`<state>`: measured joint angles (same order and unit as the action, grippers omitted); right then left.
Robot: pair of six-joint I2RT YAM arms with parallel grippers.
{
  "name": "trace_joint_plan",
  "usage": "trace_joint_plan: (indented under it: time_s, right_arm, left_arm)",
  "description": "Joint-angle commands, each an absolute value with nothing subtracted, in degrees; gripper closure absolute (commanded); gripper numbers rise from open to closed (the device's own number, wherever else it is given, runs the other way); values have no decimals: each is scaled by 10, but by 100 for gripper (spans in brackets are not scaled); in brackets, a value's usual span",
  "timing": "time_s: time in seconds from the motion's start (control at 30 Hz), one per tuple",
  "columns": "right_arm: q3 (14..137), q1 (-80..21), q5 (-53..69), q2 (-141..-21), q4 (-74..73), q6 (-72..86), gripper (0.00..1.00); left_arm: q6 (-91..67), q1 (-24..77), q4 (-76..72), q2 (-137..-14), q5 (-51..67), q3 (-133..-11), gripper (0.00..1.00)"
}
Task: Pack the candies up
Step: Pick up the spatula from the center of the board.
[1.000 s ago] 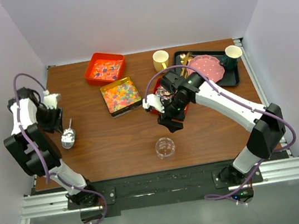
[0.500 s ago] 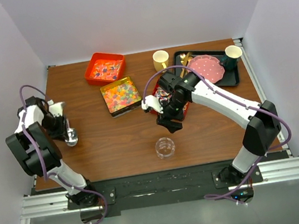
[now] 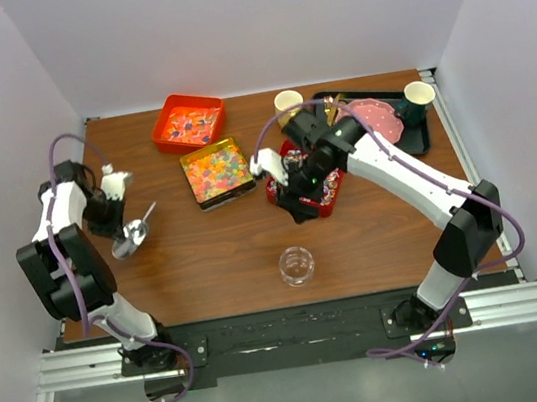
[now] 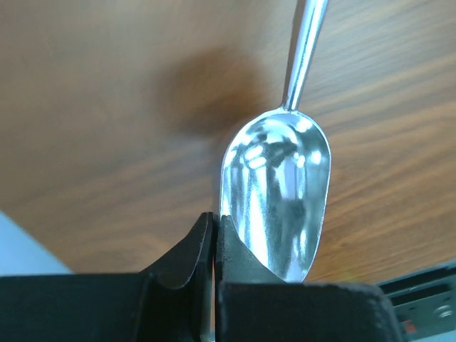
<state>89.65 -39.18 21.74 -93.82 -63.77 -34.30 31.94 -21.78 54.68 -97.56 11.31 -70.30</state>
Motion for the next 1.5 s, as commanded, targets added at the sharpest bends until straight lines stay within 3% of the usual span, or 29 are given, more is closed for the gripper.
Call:
trace_joint_plan:
  time_s: [0.0, 0.2, 0.3, 0.63, 0.9, 1.3, 1.47]
  right_arm:
    - [1012, -367, 252, -950, -605, -330, 29]
    - [1000, -368, 304, -907, -514, -372, 12]
    - [991, -371, 318, -900, -478, -391, 10]
    - [1006, -402, 355, -926, -488, -488, 19]
    - [1000, -404, 411, -948, -464, -455, 25]
    - [1011, -403, 419, -994, -437, -384, 48]
    - [1012, -403, 412, -994, -432, -374, 53]
  left_arm:
    - [515, -179, 616, -917, 223, -816, 100]
    - [609, -111, 718, -913, 358, -886, 100]
    - [598, -52, 725, -911, 382, -888, 100]
    - [498, 93, 691, -896, 439, -889, 100]
    - [427, 131, 655, -882, 466, -901, 100]
    - [410, 152, 642, -858, 459, -898, 100]
    - [412, 154, 641, -853, 449, -890, 100]
